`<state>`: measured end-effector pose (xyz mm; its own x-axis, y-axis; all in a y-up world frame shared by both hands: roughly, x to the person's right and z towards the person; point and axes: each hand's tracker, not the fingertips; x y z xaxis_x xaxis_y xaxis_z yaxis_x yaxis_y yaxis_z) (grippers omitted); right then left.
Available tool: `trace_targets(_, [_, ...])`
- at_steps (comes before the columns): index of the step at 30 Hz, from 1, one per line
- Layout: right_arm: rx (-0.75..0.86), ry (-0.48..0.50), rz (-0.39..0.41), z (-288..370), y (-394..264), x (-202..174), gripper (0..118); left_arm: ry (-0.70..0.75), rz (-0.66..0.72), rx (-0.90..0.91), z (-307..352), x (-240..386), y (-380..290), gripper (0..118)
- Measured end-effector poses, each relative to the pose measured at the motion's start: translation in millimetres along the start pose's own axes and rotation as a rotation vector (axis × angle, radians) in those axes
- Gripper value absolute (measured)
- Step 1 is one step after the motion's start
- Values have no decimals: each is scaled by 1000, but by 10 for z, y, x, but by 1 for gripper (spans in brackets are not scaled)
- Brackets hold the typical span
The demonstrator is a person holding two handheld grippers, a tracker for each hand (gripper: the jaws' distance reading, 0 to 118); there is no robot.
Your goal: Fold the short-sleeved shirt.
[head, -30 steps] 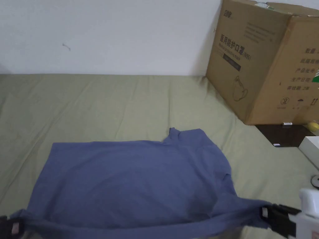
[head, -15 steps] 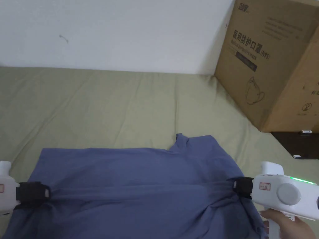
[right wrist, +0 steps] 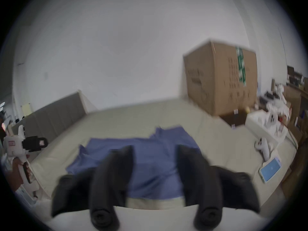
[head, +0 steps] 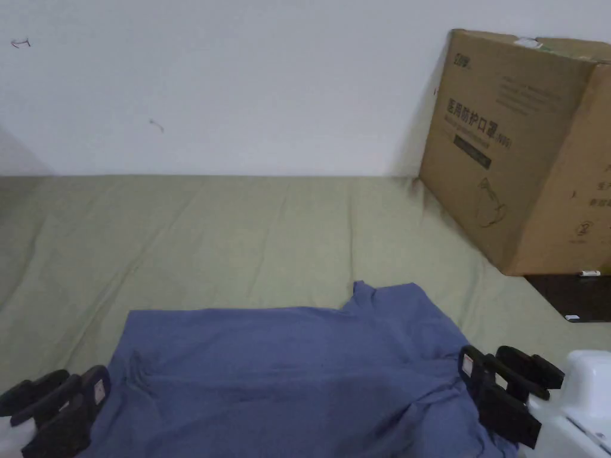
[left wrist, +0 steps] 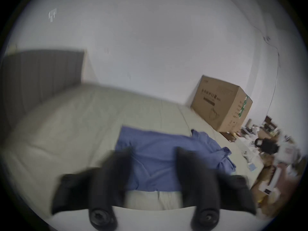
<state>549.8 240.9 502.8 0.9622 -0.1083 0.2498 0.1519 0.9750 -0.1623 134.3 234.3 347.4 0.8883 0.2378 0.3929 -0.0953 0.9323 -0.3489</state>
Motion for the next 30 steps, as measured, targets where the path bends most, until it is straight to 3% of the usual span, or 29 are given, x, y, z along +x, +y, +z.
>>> trace_targets(3, [201, -111, 109, 406, -74, -407, 0, 49, -83, 174, 475, 246, -83, 0])
trace_targets(7, [171, -19, 46, 511, -85, -572, 0, 72, -112, 233, 769, 342, -101, 0])
trace_targets(10, [129, -2, 59, 484, 7, -503, 0, 47, -119, 206, 777, 275, 78, 0])
trace_targets(12, [130, -24, 74, 503, 59, -456, 0, 53, -104, 80, 625, 128, 262, 0])
trace_targets(16, [103, 36, 13, 531, 82, -294, 0, 45, 66, -538, -276, -379, 421, 0])
trace_targets(18, [72, 46, 1, 502, 54, -248, 0, -3, 144, -635, -633, -578, 299, 0])
trace_targets(19, [55, 40, 4, 489, 27, -233, 0, 63, 150, -635, -786, -650, 225, 2])
trace_targets(20, [39, 36, 7, 476, -4, -217, 0, 107, 121, -643, -913, -681, 156, 19])
trace_targets(21, [25, 34, 8, 457, -32, -200, 0, 113, 121, -642, -1024, -721, 103, 68])
trace_targets(22, [10, 33, 7, 433, -63, -179, 0, 123, 118, -653, -1162, -766, 32, 103])
trace_targets(23, [-5, 29, 5, 412, -94, -158, 0, 134, 112, -672, -1300, -808, -53, 118])
trace_targets(24, [-17, 28, 2, 391, -117, -139, 0, 167, 107, -700, -1407, -833, -138, 113])
trace_targets(28, [-60, 25, -6, 254, -176, -90, 0, 238, 62, -764, -1763, -928, -452, 113])
trace_targets(30, [-73, 23, -8, 181, -195, -80, 0, 287, 40, -795, -1909, -950, -605, 102])
